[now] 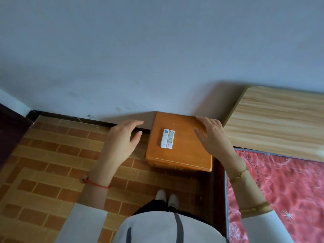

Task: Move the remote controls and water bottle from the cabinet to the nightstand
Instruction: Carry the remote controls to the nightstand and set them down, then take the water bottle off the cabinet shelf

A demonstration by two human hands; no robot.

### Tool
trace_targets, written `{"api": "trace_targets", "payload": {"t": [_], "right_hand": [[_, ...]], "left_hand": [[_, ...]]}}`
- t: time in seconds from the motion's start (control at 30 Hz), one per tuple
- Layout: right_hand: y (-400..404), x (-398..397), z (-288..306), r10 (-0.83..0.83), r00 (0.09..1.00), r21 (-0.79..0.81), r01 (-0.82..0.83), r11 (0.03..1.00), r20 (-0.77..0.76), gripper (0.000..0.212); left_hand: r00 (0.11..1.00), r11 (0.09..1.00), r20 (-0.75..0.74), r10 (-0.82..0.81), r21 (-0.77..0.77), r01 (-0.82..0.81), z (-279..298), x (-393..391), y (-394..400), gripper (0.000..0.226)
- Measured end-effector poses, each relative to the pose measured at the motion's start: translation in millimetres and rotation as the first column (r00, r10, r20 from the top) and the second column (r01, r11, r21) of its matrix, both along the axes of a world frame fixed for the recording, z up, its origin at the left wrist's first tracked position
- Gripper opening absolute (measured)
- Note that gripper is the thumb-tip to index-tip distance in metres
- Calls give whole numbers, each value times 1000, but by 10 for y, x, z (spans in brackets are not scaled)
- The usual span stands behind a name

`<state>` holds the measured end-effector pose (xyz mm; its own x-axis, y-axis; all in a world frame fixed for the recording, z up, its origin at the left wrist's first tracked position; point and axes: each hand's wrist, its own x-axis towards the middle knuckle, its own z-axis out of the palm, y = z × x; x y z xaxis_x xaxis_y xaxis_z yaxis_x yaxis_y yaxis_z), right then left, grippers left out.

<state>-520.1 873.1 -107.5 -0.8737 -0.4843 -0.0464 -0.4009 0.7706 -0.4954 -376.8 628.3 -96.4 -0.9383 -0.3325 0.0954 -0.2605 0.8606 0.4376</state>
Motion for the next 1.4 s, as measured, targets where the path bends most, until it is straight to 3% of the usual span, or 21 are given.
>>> {"api": "trace_targets", "payload": {"t": [0.3,0.47,0.63,0.97,1.2,1.4], "right_hand": [[-211,234,111,119,993,12,-118,993,-10,48],[-540,300,125,292,956,11,-292,956,-6,49],[-1031,499,164,508,861,-3,-509,861,18,48],[-2258,1378,307,861,508,23,-861,507,26,46],[-3271,2317,247,962,266,3,-964,267,54,48],[-4192,3290,262,991,136,-36,-990,137,8,49]], "left_hand": [[985,984,3,175,6,-175,134,521,-95,39],[930,931,48,364,2,-364,228,938,-102,42],[840,839,18,542,29,-543,353,1566,-57,40],[480,478,58,875,42,-877,389,2832,69,39],[223,219,72,972,48,-974,303,3706,-142,38],[94,93,34,995,14,-996,353,4489,-620,38]]}}
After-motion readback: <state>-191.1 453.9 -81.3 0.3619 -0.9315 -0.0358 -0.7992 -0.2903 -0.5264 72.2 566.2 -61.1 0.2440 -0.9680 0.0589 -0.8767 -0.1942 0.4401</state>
